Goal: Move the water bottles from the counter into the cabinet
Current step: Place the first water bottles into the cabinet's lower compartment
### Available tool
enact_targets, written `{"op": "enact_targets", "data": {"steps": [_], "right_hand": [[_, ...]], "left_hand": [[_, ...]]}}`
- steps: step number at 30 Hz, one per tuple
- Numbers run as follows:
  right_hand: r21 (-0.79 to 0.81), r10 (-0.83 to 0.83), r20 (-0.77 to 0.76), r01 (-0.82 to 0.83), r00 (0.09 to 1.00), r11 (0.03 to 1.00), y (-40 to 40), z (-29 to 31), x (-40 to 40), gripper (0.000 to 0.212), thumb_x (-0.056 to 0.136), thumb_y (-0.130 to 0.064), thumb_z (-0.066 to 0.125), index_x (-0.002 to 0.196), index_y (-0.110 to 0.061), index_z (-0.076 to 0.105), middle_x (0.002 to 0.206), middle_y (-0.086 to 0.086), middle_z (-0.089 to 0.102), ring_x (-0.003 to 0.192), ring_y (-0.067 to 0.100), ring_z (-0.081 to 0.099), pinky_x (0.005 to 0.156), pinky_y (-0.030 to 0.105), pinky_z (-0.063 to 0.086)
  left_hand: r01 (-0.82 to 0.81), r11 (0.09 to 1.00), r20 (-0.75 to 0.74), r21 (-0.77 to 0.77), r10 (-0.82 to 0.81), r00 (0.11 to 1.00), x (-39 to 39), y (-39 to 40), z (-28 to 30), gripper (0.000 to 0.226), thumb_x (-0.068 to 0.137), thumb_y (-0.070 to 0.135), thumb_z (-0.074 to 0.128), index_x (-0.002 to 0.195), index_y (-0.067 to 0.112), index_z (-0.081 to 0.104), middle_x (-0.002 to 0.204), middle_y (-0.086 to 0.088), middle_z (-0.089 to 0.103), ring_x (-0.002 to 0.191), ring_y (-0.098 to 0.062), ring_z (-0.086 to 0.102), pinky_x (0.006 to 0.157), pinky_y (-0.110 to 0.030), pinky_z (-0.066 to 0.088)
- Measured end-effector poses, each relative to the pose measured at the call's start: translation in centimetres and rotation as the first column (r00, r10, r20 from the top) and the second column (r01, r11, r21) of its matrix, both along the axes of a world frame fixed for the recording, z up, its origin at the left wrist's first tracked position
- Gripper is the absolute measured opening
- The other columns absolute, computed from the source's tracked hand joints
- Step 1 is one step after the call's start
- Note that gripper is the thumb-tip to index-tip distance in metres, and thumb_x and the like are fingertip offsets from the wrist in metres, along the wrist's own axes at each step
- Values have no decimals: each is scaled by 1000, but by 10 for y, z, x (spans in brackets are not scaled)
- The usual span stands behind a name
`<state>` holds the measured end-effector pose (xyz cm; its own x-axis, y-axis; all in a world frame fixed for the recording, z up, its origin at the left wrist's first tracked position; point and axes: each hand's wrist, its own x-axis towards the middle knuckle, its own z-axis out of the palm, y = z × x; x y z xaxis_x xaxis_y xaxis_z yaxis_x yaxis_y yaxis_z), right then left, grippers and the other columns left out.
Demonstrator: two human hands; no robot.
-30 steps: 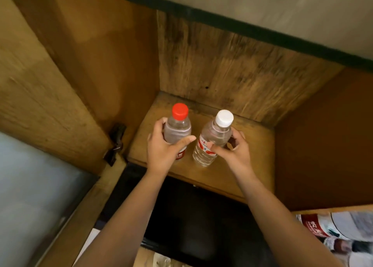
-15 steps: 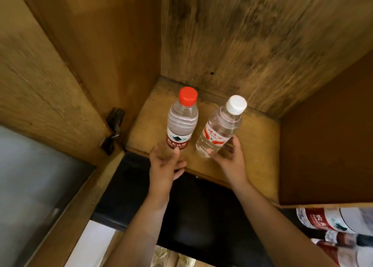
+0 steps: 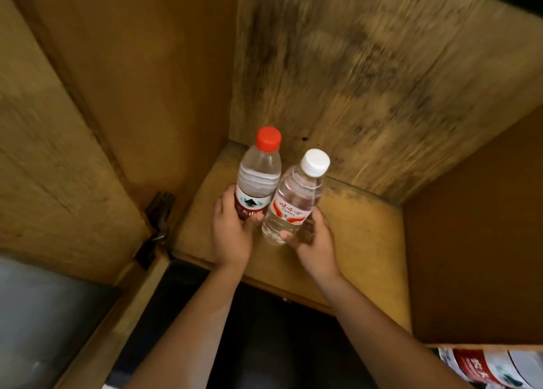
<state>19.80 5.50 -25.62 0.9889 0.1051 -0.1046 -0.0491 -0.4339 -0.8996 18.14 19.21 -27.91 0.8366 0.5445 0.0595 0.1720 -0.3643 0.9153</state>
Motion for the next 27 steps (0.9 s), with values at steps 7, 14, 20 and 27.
{"op": "enact_targets", "data": {"steps": [7,14,20,27], "right_hand": [[-146,-29,84,41,996,988,45,5,60,70,73,-8,74,135,-18,42,128,8,57,119,26,52,101,41,43],[-376,23,32,-10,999,927,75,24,110,58,82,-27,66,133,-20,38,125,8,60,114,30,56,90,35,44],[-416,13,-13,-18,1000,909,81,28,117,56,82,-27,67,129,-18,38,124,11,60,113,32,57,91,38,45],[-360,-8,-12,3,1000,933,82,27,114,54,82,-22,66,130,-17,40,122,11,62,113,31,57,93,36,45]], "left_hand": [[-24,986,-104,164,42,994,61,32,8,69,79,13,68,139,17,34,137,-9,48,126,-30,46,101,-45,41],[-6,983,-246,184,52,968,94,57,23,69,87,23,62,144,22,24,134,-16,50,124,-36,47,98,-48,40],[-168,823,-115,-543,125,985,82,23,23,59,94,8,48,147,13,23,141,-17,44,128,-32,44,107,-46,36],[-82,531,-17,-843,126,992,89,14,26,62,89,-10,42,145,14,30,143,-12,43,130,-27,43,110,-45,34]]}}
